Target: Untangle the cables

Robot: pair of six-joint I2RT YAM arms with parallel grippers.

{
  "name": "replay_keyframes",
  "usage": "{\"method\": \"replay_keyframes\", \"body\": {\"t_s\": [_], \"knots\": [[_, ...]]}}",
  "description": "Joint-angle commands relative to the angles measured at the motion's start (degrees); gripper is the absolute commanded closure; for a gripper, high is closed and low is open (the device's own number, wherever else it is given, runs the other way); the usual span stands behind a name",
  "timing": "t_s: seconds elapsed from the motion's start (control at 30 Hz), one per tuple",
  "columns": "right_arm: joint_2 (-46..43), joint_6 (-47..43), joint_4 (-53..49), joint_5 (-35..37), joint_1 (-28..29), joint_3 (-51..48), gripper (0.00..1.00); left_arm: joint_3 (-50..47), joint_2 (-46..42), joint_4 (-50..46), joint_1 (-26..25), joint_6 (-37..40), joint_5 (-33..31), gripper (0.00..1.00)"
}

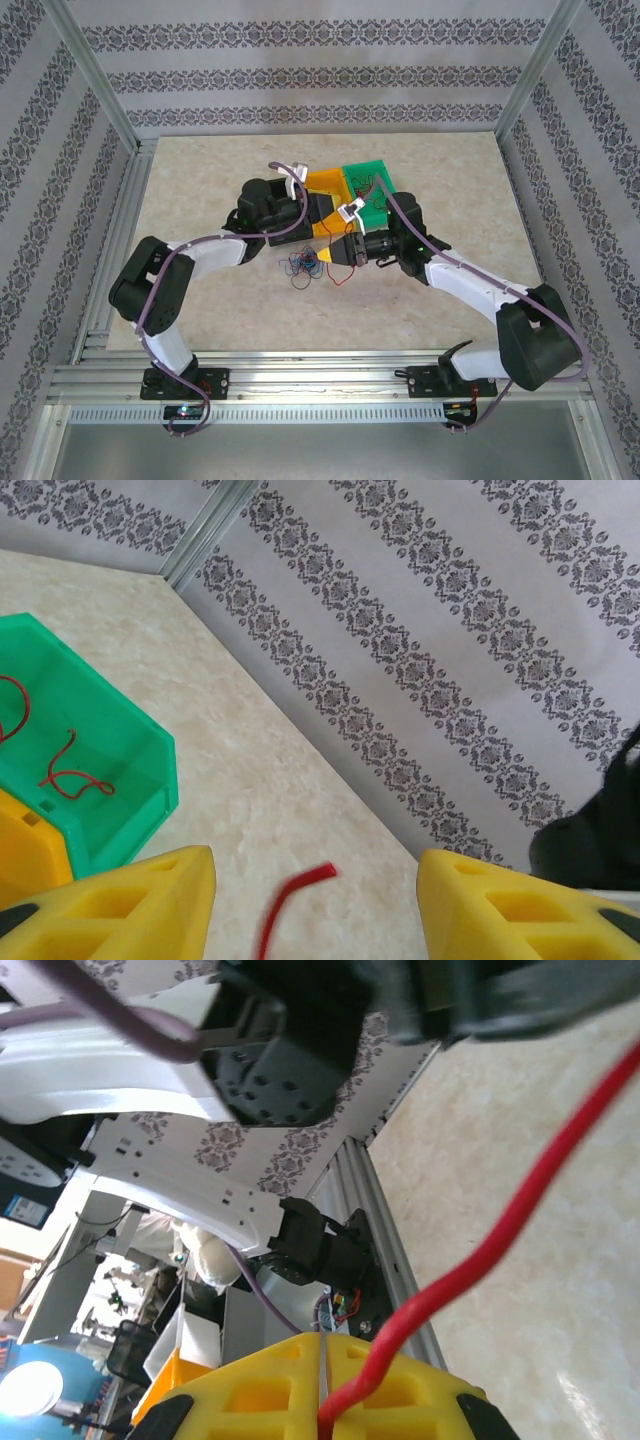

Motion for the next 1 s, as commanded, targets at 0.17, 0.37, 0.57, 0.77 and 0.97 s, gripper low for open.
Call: {"method": "replay_keyframes", "body": {"t_s": [0.17, 0.37, 0.57, 0.77, 0.97], "knots": [[-0.22, 0.85, 4.09, -4.31, 3.28, 5.72, 1.00, 7.18, 5.98, 9.13, -4.42, -4.97, 4.30, 0.48], [0.27, 0.45, 6.27, -0.35, 2.65, 9.87, 1.00, 5.92, 9.22, 17.81, -5.83, -10.80, 6.39, 0.67], [-0.24, 0.67, 6.80, 7.81, -3.38, 12.62, 1.00, 5.61, 6.82, 13.81, -5.61, -7.03, 9.54, 0.97], [1.65, 2.25, 7.56, 9.45, -6.79, 13.23, 1.00, 5.75, 5.48, 16.19, -5.61, -8.18, 14.66, 1.00], [0.77, 2.17, 8.03, 18.44, -7.55, 9.60, 1.00, 6.01, 5.10, 19.61, -5.19, -11.69, 18.83, 1.00]]}}
